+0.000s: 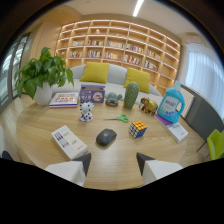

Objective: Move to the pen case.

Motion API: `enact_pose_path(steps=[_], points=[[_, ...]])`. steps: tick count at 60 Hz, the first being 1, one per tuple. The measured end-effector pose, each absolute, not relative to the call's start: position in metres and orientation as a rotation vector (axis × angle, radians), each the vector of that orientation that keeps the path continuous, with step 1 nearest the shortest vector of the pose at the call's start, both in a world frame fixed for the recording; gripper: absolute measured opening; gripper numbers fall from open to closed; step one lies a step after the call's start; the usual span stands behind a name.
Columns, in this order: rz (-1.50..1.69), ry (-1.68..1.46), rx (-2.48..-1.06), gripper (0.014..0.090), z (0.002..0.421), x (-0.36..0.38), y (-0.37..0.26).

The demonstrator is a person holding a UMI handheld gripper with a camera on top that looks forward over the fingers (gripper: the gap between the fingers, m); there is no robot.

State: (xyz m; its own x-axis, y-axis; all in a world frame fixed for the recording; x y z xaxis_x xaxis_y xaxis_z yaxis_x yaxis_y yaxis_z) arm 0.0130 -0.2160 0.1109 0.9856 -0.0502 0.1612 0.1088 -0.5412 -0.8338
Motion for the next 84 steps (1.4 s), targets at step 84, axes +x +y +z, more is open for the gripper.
enact_pose_path(steps=[84], points=[[-0.04,-0.034,-2.194,0.0863,0.044,-0.141,-0.132]])
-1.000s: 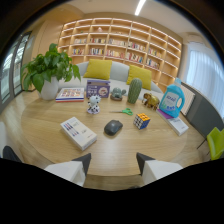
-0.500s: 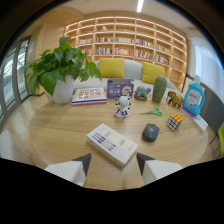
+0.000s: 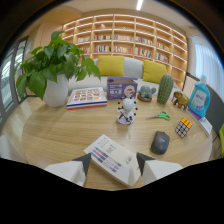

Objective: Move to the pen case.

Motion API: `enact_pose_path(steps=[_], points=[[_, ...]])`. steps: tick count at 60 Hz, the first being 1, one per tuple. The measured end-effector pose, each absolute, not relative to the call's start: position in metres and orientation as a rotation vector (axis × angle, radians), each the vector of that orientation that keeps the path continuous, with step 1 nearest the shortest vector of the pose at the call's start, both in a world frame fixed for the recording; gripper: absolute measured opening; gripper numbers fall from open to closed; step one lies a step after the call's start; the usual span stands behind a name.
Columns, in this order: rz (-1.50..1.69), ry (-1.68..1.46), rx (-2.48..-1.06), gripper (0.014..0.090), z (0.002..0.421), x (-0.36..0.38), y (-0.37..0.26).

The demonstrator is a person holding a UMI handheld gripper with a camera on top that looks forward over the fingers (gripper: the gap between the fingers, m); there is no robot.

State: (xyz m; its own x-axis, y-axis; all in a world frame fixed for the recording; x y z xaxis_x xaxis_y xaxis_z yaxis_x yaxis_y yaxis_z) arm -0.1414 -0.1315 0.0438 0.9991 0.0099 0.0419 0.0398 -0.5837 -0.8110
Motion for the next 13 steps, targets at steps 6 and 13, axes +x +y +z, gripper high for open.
enact_pose_path(steps=[6,13], points=[[-0.038,-0.026,-2.196,0.0864,0.0427,-0.1398,-0.13],[-0.042,-0.029,-2.201,0.0863,0.0407,-0.1386,-0.1312]])
